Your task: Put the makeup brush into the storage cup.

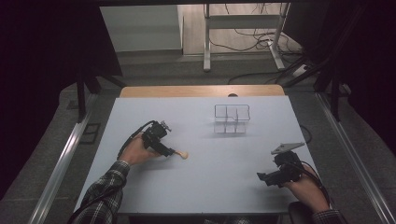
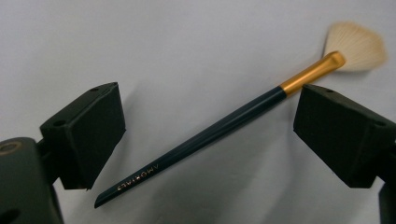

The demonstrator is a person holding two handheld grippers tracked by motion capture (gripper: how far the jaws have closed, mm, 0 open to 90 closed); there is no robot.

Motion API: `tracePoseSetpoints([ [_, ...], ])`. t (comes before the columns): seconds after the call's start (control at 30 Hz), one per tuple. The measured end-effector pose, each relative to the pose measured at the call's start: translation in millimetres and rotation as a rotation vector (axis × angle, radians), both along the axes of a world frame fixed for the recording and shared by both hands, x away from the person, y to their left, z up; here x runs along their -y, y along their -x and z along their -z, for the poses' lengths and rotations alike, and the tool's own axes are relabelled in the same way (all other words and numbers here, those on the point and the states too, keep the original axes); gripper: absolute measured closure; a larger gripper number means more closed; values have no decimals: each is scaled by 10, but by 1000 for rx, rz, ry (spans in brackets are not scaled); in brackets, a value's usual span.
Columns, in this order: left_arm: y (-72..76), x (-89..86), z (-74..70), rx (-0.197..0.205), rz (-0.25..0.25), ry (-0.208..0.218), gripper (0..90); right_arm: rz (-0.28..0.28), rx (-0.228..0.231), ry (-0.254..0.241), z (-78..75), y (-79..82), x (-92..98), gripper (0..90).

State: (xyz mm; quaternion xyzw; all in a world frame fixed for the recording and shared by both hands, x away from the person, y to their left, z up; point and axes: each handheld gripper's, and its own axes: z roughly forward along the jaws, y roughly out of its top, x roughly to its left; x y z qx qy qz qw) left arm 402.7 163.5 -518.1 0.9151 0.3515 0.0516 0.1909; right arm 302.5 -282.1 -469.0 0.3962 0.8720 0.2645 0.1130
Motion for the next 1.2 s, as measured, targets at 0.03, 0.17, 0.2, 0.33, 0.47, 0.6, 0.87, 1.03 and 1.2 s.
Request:
tracePoseSetpoints([
  [0.03,1,-4,26,-8,5,-5,104,-1,0,1,0,0,-1,17],
  [0.17,-4,-21,45,-17,5,-2,131,-4,-2,4,2,1,-3,17],
  [0.2,-1,-25,43,-15,2,0,144,-6,-2,5,2,1,-3,18],
  [0.33,24,-63,26,-9,-3,14,237,-7,-3,7,4,3,-5,19],
  [0.47,65,-113,-8,-8,10,19,413,-8,-3,10,5,5,-7,21],
  [0.6,128,-150,-24,-12,46,25,754,-9,-4,14,8,5,-8,23],
  [0.87,125,-146,-27,-28,40,31,836,-14,-9,18,12,6,-15,27],
  [1.03,120,-158,-27,-38,25,49,836,-16,-10,18,13,8,-17,28],
  [1.2,135,-160,-58,-37,23,72,836,-18,-11,17,12,8,-14,29],
])
